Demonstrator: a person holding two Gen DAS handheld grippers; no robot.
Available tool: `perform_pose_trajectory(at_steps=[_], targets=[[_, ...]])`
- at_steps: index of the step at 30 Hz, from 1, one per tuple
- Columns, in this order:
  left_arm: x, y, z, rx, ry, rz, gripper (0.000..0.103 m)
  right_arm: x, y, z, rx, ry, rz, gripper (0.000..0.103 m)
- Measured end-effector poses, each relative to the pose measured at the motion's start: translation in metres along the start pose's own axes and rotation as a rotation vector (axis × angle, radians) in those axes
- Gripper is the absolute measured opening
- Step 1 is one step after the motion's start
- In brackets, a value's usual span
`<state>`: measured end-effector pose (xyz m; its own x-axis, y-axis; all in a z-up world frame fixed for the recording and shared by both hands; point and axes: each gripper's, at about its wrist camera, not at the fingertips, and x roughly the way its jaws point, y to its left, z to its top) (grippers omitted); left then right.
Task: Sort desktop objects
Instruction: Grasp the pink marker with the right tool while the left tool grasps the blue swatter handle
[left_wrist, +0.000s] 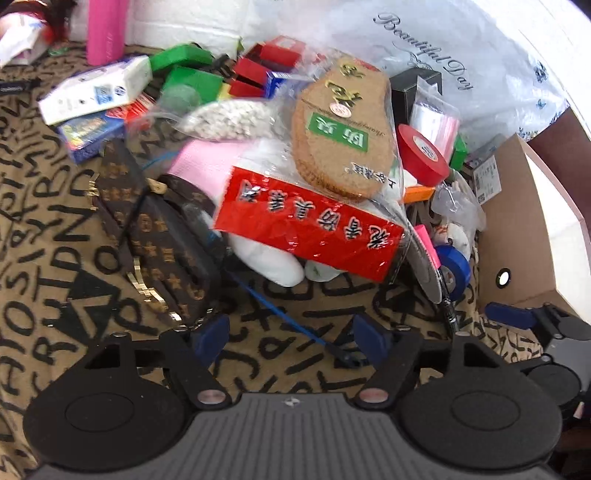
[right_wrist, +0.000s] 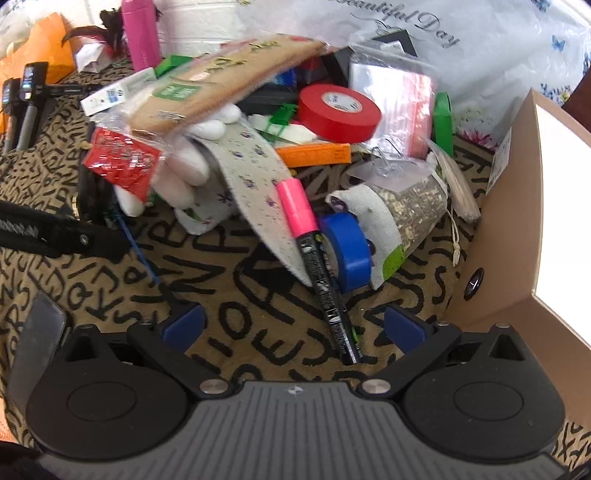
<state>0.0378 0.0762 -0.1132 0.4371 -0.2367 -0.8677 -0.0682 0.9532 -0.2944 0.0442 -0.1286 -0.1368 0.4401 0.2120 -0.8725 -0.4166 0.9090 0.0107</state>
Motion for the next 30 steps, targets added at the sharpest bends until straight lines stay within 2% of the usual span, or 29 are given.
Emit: perform_pose_trajectory(at_steps=[2,4,7,8,10,11,12,14,16,17,19,20,22,25,30], targets=[[0.01,-0.005,0.004,0.017,0.018,0.004,0.076,0.005,-0.003,0.0,0.005,0.006,-0.004,0.092],[0.021,-0.008,0.007,0.014,0.031,0.021,0.076,0.011,-0.006,0.001,0.005,0.014,-0.005,0.091],[0.043,-0.002,0.009,-0.073,0.082,0.051,0.072,0.018,-0.007,0.003,-0.004,0.021,-0.001,0.08],[0.049,0.001,0.009,-0.1,0.085,0.058,0.07,0.019,-0.007,0.003,-0.01,0.018,0.001,0.079],[0.05,0.005,0.009,-0.151,0.059,0.061,0.07,0.022,-0.007,0.004,-0.025,0.006,0.001,0.077],[0.049,0.005,0.01,-0.164,0.05,0.062,0.067,0.024,-0.007,0.004,-0.029,0.004,-0.004,0.07],[0.048,0.006,0.011,-0.177,0.045,0.067,0.061,0.026,-0.008,0.004,-0.029,0.006,-0.008,0.067],[0.044,0.012,0.011,-0.212,0.018,0.061,0.029,0.03,-0.011,0.005,-0.018,0.014,-0.015,0.058],[0.045,0.02,0.011,-0.256,0.022,0.059,0.014,0.033,-0.013,0.004,-0.022,0.027,-0.001,0.049],[0.048,0.024,0.011,-0.281,0.038,0.061,0.011,0.034,-0.014,0.003,-0.026,0.037,0.011,0.036],[0.047,0.027,0.008,-0.311,0.024,0.045,0.009,0.032,-0.014,-0.001,-0.035,0.048,0.031,0.027],[0.046,0.025,0.007,-0.296,0.024,0.04,0.009,0.028,-0.013,-0.004,-0.047,0.05,0.049,0.02],[0.04,0.019,0.001,-0.242,0.029,0.023,0.008,0.021,-0.012,-0.011,-0.06,0.054,0.078,0.014],[0.028,0.008,-0.01,-0.161,0.03,-0.009,0.003,0.009,-0.01,-0.026,-0.05,0.07,0.101,0.014],[0.01,0.002,-0.03,-0.102,0.04,-0.035,0.002,-0.01,-0.005,-0.055,-0.039,0.101,0.133,0.013]])
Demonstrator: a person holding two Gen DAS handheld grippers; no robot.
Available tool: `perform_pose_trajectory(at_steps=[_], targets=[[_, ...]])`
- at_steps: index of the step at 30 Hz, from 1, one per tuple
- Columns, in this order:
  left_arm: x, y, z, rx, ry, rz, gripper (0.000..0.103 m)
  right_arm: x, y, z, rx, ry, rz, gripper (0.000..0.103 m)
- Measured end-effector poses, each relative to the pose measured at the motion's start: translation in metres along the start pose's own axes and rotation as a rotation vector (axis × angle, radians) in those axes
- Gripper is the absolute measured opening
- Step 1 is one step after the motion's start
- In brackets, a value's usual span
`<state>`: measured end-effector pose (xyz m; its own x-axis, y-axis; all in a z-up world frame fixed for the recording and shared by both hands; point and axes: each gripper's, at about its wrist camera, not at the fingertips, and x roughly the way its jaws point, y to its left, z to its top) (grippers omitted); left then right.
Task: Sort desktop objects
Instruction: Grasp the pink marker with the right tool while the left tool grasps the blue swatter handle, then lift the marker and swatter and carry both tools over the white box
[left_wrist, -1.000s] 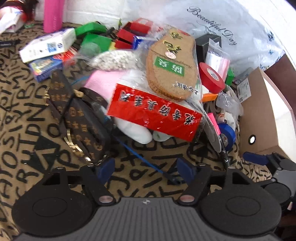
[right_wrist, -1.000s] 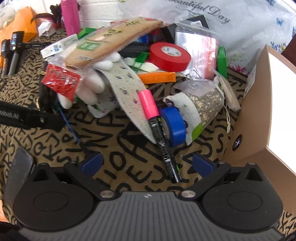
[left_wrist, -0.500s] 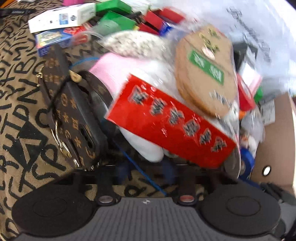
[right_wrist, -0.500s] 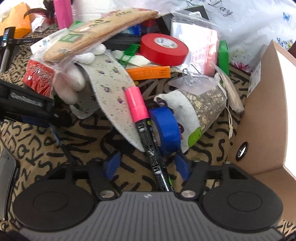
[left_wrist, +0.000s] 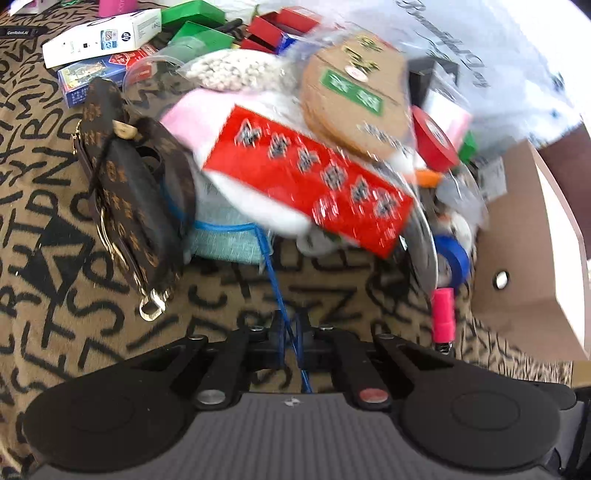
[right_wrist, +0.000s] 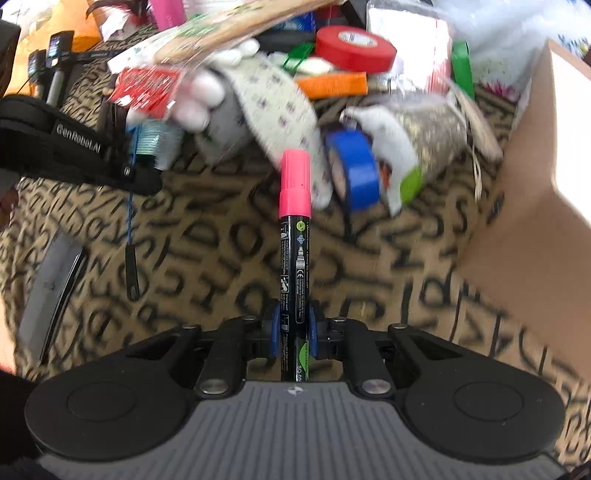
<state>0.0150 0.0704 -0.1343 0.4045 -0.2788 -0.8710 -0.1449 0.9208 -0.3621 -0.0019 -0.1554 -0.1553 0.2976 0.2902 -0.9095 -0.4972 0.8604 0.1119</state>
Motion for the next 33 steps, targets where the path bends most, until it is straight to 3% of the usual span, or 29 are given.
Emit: perform_pose_trajectory(at_steps=[5,9,14,16,17,23,33], targets=[[0.006,0.004,-0.008,-0.02,0.016,0.02,0.002,-0.005,0.012,-0.015,-0.024,0.012,0.015,0.013],[0.018,0.009,0.005,-0.066,-0.013,0.069,0.003,-0.01,0.016,-0.013,-0.047,-0.015,0.007,0.013],[0.025,0.014,0.024,-0.121,-0.059,0.096,0.021,-0.012,0.011,-0.013,-0.041,-0.025,-0.003,0.013],[0.025,0.018,0.025,-0.126,-0.062,0.088,0.014,-0.012,0.007,-0.012,-0.033,-0.032,-0.007,0.013],[0.023,0.017,0.026,-0.119,-0.063,0.071,0.002,-0.013,0.006,-0.011,-0.03,-0.038,-0.008,0.013],[-0.011,0.001,0.017,0.011,-0.125,0.013,0.002,-0.029,0.004,-0.011,-0.018,-0.113,-0.006,0.013],[-0.075,-0.033,-0.004,0.14,-0.256,-0.035,0.002,-0.068,-0.005,-0.007,0.026,-0.267,-0.021,0.013]])
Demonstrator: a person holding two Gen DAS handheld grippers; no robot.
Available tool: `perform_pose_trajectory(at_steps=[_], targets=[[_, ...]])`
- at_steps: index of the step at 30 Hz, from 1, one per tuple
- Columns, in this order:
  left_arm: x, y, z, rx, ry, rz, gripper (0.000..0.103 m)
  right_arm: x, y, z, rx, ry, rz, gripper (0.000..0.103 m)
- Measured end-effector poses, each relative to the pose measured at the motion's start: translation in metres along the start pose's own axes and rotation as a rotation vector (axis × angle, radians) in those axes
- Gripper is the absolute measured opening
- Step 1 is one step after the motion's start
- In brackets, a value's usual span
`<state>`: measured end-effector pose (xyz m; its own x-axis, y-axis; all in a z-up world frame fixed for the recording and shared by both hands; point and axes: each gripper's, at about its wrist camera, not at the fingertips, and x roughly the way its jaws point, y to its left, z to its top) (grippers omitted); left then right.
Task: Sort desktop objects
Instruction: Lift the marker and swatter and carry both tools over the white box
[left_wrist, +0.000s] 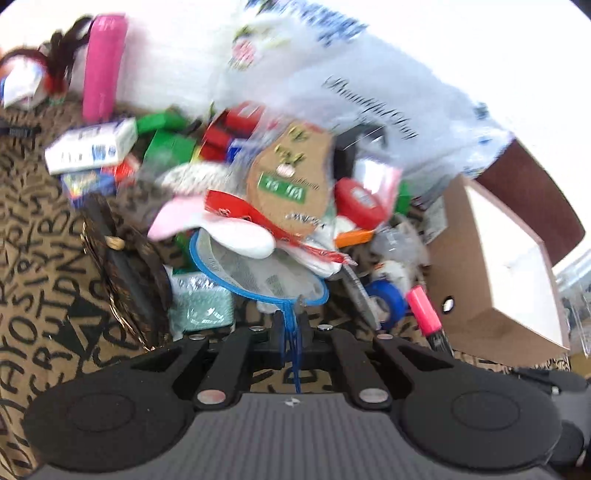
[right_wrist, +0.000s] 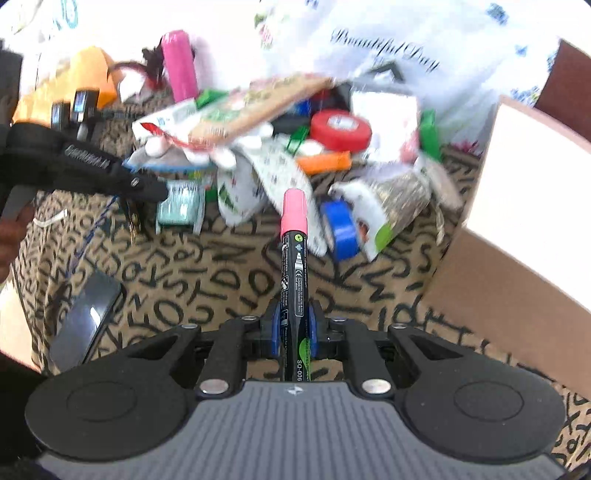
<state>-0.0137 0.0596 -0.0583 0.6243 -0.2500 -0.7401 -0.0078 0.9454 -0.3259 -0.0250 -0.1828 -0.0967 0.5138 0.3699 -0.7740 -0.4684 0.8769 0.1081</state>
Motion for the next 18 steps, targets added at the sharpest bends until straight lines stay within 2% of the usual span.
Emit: perform_pose_trajectory(at_steps=[5,10,13,18], targets=[[-0.023,-0.019,0.004,0.034,-0.056,-0.039,0.002,-0.027,-0.011,0.009,0.039,-0.096,-0.024,0.013],[-0.048,-0.039,0.004,0.093,-0.08,-0.097,0.002,-0.058,-0.027,0.015,0.097,-0.195,-0.057,0.013],[-0.06,-0.054,0.004,0.132,-0.09,-0.134,0.002,-0.075,-0.039,0.013,0.126,-0.238,-0.09,0.013],[-0.075,-0.082,0.011,0.184,-0.152,-0.189,0.002,-0.093,-0.067,0.01,0.179,-0.279,-0.153,0.013]])
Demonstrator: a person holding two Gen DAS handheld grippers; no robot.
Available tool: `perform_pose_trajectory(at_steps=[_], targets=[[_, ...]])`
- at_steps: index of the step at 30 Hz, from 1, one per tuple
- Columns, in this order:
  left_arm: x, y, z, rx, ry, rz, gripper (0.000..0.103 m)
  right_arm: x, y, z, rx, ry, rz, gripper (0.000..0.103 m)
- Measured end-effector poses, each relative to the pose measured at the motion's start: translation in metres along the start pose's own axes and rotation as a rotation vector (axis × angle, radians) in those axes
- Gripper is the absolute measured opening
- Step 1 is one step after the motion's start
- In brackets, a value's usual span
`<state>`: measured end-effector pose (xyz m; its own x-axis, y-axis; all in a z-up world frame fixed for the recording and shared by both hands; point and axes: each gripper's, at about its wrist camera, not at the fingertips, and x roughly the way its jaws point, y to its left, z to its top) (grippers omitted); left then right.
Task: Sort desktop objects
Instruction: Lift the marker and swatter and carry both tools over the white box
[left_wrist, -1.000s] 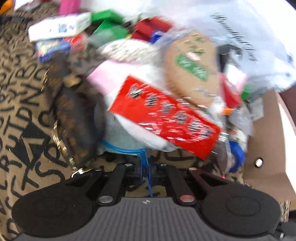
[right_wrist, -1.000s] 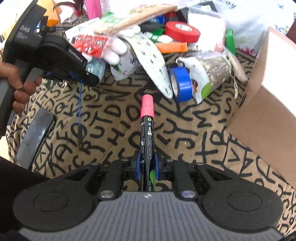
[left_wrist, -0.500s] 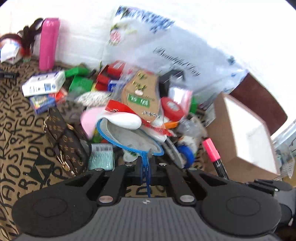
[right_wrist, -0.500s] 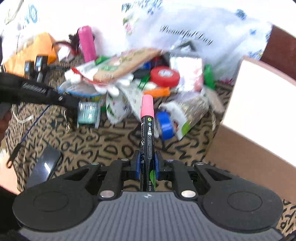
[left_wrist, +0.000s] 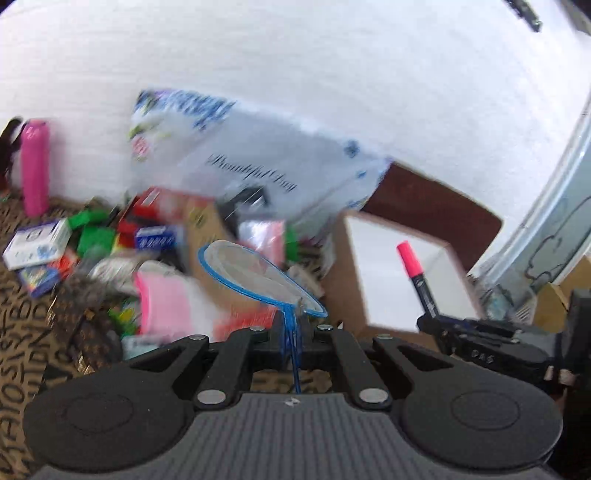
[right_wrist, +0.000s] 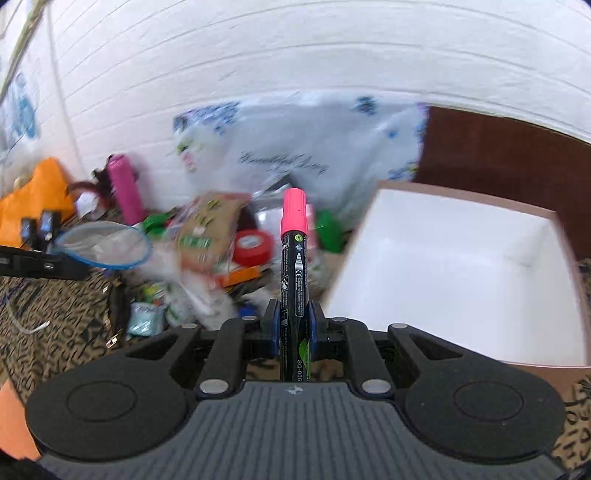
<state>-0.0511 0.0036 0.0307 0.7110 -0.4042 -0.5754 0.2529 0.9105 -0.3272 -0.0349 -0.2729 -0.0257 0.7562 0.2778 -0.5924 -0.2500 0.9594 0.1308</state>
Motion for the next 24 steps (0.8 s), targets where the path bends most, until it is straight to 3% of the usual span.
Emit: perform_pose_trajectory(at_steps=[10,17,24], targets=[[0.066,-0.059,0.047,0.06,-0.022,-0.136,0.002,0.0,-0.054,0.014,0.048,-0.058,-0.091,0.013],[0.153,-0.114,0.085,0.064,0.001,-0.233,0.002,0.005,-0.1,0.037,0.074,-0.103,-0.164,0.013],[0.249,-0.146,0.1,0.051,0.053,-0.284,0.002,0.04,-0.144,0.048,0.143,-0.087,-0.218,0.013]])
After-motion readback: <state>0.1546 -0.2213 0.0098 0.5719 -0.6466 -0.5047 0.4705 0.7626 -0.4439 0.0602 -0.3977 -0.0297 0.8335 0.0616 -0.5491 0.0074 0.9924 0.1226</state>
